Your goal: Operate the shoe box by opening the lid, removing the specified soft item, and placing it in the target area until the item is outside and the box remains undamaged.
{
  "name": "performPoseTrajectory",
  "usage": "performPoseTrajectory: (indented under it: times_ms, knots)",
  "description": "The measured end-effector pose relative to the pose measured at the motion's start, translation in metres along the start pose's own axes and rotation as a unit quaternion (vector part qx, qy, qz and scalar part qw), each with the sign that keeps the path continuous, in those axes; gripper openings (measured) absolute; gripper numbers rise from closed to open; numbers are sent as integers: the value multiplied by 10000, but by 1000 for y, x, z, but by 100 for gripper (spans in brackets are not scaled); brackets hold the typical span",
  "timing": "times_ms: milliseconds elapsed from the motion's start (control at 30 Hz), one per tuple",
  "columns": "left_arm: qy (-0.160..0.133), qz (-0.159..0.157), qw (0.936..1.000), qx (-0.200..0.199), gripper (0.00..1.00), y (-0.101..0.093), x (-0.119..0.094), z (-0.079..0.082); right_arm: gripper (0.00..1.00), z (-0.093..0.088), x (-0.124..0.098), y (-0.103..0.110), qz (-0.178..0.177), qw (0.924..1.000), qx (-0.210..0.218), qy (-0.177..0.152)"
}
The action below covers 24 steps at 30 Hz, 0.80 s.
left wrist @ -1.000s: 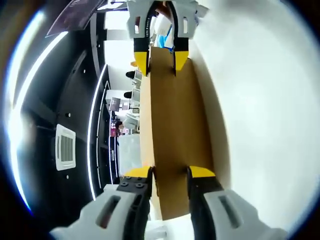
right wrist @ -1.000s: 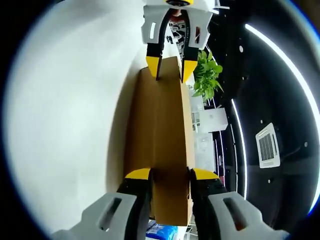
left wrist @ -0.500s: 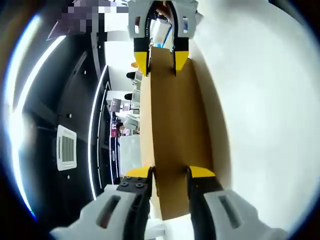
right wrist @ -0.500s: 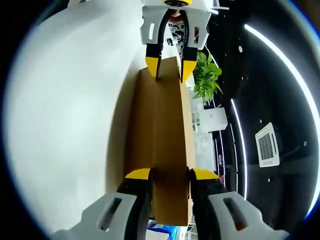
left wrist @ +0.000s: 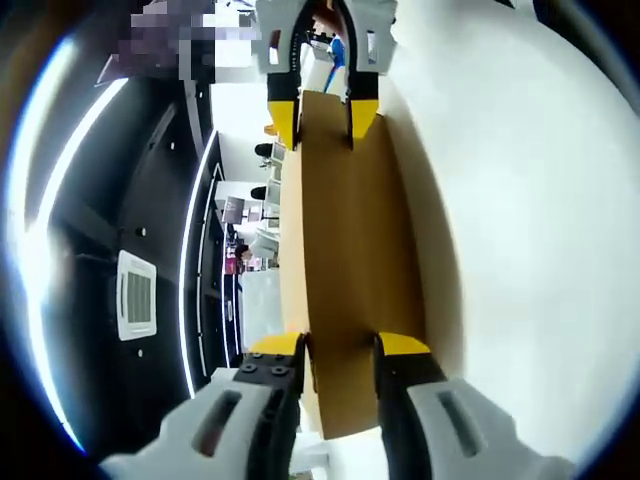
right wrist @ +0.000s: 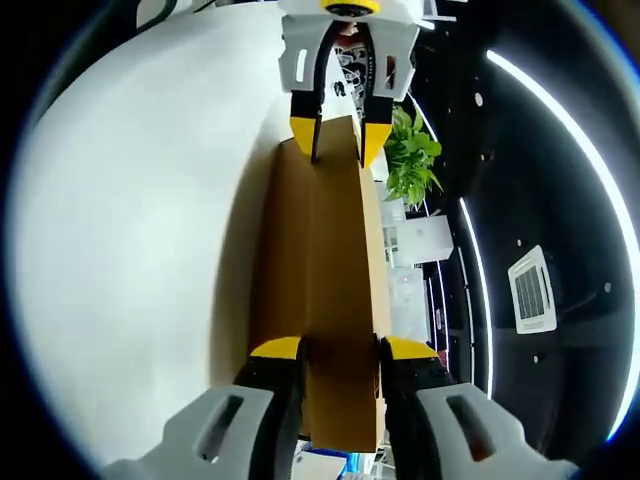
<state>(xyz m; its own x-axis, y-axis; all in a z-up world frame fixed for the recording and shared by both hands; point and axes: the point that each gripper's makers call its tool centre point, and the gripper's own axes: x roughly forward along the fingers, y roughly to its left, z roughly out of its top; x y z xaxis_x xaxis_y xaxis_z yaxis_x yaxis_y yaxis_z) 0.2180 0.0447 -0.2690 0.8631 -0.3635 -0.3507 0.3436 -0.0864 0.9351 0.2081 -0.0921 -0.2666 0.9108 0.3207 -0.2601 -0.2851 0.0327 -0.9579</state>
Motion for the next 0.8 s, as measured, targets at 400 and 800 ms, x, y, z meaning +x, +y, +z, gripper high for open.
performPoseTrajectory:
  times_ms: [400,800]
  knots:
    - [-4,31,10000,-45,27,-1,-3,0,29,1,-2,1,-8,10000,-60,-7]
    - [-57,57,9994,-331,28,0,-1,1,29,1,-1,0,42,10000,-31,-38]
